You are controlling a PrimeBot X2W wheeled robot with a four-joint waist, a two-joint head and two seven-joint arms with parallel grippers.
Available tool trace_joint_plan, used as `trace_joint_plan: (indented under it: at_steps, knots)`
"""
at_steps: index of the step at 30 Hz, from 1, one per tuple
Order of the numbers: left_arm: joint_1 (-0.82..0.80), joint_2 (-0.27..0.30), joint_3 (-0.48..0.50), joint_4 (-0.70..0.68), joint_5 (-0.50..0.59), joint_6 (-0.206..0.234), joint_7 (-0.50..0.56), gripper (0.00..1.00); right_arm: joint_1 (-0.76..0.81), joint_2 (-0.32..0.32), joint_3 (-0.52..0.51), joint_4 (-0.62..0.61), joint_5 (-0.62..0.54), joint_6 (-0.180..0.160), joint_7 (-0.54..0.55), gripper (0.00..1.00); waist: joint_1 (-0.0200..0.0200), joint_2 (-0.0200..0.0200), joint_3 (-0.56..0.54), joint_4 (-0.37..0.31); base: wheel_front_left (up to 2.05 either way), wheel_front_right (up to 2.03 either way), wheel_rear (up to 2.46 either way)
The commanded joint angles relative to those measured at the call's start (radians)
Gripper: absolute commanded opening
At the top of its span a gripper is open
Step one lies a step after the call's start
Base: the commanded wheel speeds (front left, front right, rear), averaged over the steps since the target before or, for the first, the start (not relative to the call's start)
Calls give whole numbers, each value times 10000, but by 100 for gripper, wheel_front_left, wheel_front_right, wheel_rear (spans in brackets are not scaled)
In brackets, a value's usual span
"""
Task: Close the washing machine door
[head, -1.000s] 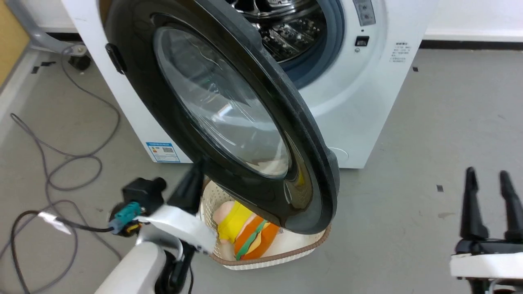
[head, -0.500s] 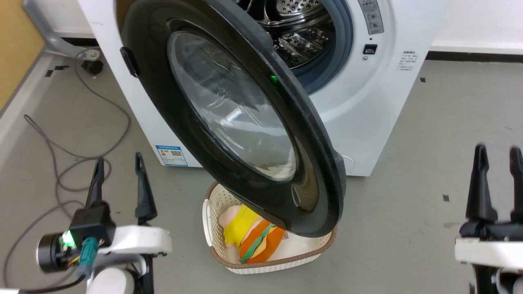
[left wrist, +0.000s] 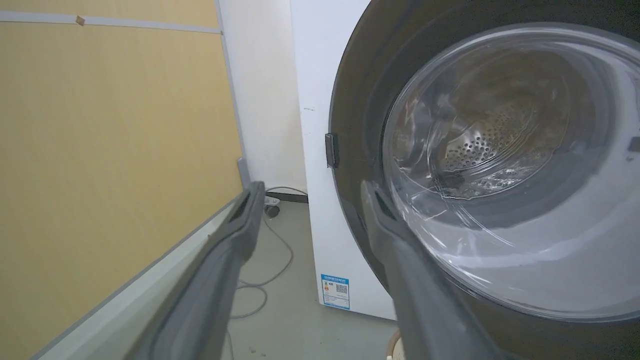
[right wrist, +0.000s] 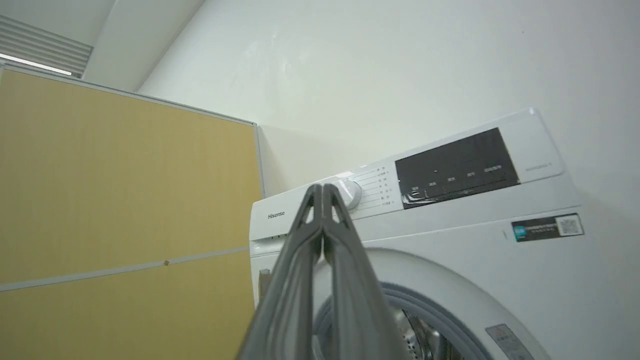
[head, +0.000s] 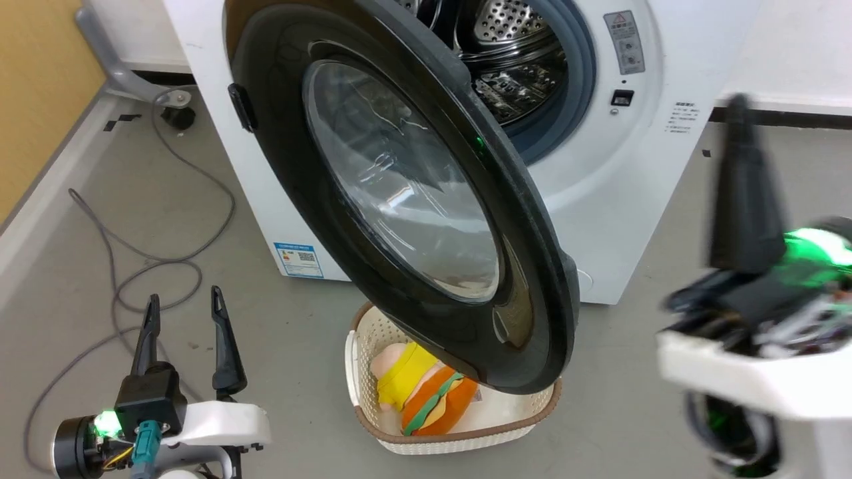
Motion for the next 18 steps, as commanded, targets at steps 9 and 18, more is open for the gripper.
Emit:
trace_joint_plan:
  at_steps: [9, 18]
  knots:
    - [164, -383, 428, -93, 462, -297, -43, 100, -681, -1663, 4127, 205, 425, 8, -44, 0, 1, -1, 147, 126, 0, 0, 0]
    - [55, -636, 572, -127, 645, -512, -43, 100, -98, -2474, 5540, 2178, -394, 8, -44, 0, 1, -1, 358, 216, 0, 0, 0]
